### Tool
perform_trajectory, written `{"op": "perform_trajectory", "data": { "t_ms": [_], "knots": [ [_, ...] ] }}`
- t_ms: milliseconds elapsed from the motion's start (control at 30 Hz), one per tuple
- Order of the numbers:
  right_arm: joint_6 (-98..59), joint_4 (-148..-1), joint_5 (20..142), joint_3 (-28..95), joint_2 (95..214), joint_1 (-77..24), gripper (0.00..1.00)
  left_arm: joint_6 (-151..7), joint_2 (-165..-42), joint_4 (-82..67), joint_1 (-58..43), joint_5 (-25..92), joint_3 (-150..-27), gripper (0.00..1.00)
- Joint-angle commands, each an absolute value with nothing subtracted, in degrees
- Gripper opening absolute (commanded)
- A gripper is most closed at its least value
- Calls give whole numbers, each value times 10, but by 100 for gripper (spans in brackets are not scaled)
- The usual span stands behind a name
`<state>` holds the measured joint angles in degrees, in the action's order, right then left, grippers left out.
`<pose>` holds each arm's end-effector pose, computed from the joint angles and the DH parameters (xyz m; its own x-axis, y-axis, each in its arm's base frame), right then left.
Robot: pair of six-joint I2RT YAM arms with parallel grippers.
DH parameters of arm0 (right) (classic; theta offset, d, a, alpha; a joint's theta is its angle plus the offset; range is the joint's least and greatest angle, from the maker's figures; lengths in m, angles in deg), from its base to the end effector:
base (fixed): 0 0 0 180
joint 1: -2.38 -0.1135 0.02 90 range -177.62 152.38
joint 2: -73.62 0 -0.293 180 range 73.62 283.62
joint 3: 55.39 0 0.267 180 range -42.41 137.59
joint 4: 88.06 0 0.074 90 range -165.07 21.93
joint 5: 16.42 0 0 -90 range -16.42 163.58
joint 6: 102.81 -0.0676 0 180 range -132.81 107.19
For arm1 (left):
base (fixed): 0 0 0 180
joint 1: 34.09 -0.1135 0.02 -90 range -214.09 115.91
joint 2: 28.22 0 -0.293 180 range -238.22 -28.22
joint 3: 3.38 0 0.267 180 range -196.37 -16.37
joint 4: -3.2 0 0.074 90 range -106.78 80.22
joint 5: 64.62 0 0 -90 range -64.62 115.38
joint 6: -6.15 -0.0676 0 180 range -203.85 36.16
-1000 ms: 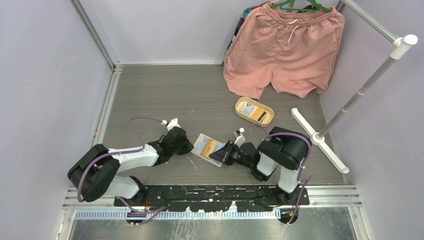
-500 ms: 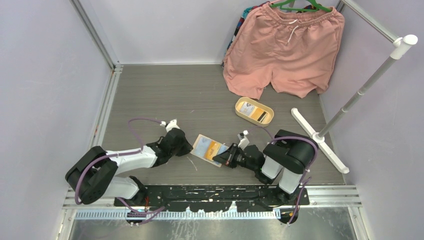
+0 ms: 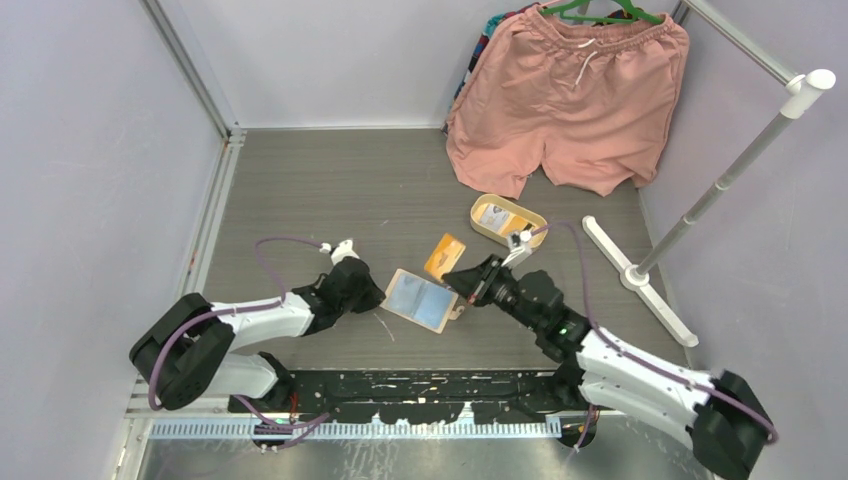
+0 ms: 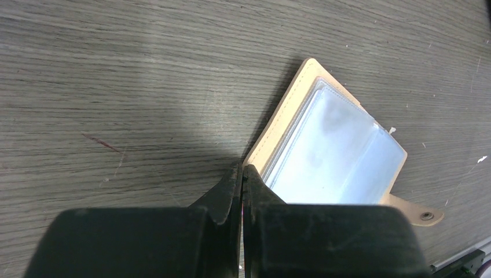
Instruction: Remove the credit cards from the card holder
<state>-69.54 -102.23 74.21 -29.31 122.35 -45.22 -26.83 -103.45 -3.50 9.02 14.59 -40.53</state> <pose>0.1432 0.1579 0.2100 -0.6781 0.4973 -0.5412 -0.3260 0.4565 0.8278 0.1949 -0.1651 0.1332 -0.7617 -0.4157 -0.4970 -0.1187 0.8436 -0.5237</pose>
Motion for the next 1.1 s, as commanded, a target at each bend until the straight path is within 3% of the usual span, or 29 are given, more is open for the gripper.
{"op": "perform_trajectory", "data": {
  "t_ms": [0, 233, 533, 1067],
  "knots": [
    [-618, -774, 701, -223, 1137, -391, 1, -272, -1044, -46, 92, 135, -400, 0],
    [-590, -714, 814, -170, 1163, -245, 1, -280, -1057, -45, 92, 141, -417, 0],
    [-553, -781, 1039, -108, 1327, -22, 1, -287, -1048, -54, 92, 137, -424, 0],
    [-600, -891, 1051, -70, 1491, 73, 1, -287, -1051, -47, 92, 137, -414, 0]
  ]
}}
